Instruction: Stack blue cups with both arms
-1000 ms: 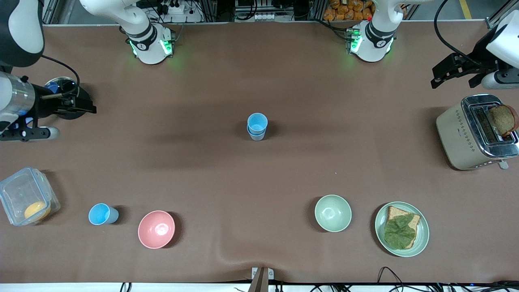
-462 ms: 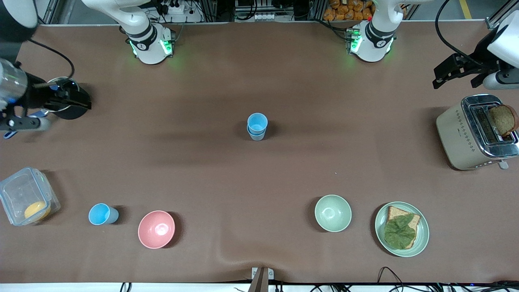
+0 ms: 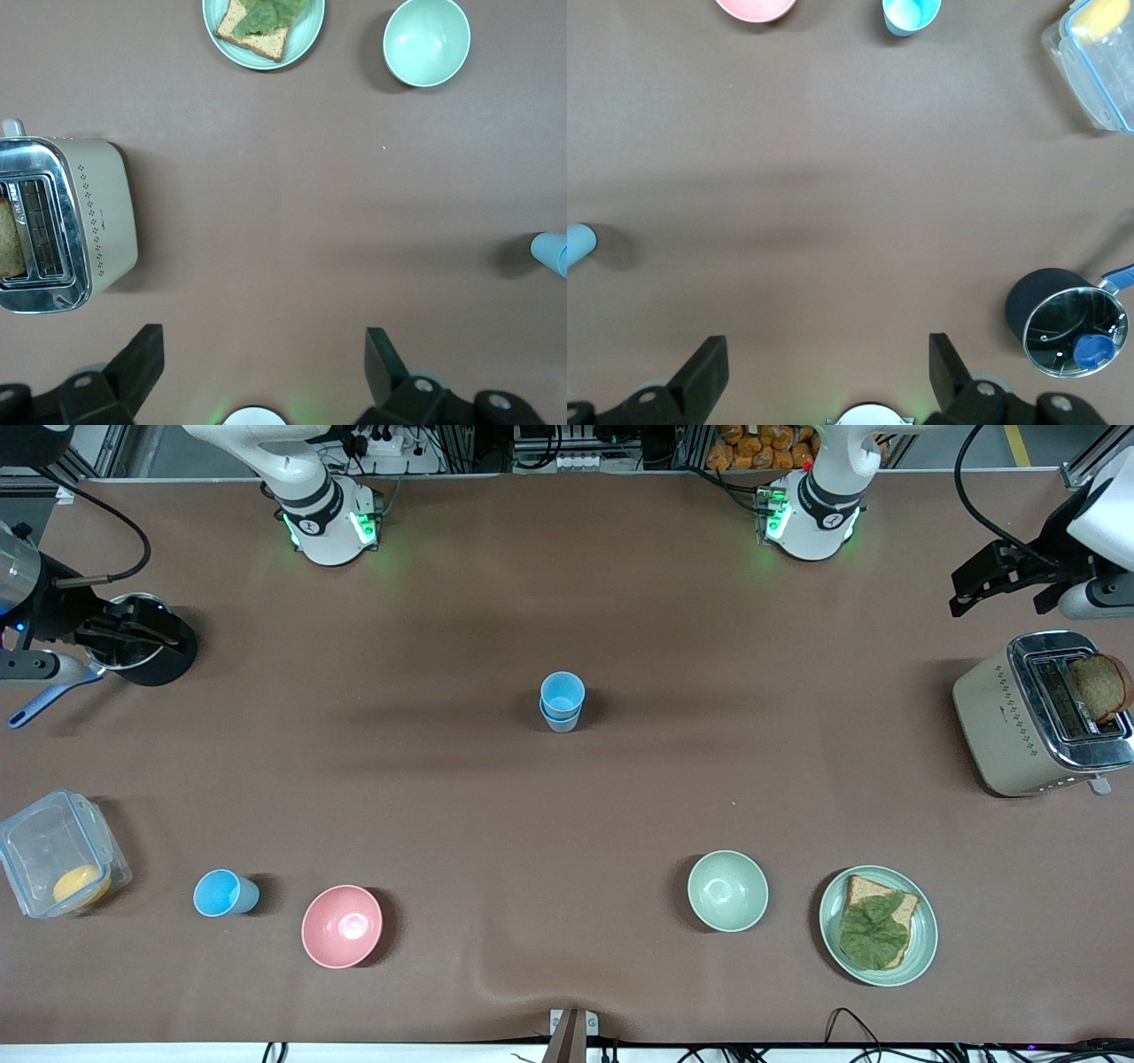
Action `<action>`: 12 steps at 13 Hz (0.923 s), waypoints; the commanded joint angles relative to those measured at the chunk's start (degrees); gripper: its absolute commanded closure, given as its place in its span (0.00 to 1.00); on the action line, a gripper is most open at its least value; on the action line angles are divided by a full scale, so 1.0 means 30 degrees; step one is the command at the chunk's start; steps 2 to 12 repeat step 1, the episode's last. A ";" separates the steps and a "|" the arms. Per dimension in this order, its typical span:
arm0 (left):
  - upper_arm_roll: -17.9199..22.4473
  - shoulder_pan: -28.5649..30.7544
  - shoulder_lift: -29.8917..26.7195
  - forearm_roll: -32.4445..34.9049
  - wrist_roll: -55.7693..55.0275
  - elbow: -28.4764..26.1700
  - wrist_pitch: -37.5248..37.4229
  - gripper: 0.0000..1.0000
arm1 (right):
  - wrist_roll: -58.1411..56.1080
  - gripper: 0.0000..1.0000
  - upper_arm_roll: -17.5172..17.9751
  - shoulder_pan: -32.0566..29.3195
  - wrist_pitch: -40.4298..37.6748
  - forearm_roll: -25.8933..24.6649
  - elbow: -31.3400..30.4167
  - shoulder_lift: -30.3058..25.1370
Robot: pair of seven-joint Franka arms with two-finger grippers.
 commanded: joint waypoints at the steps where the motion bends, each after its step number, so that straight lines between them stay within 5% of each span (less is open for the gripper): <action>1: 0.0002 0.0044 -0.0142 0.0407 0.0267 0.0184 -0.0357 0.00 | 0.0239 0.00 0.0585 -0.0659 0.0514 -0.0331 -0.0686 -0.0629; 12: 0.0002 0.0044 -0.0142 0.0407 0.0267 0.0184 -0.0357 0.00 | 0.0239 0.00 0.0585 -0.0659 0.0514 -0.0331 -0.0686 -0.0629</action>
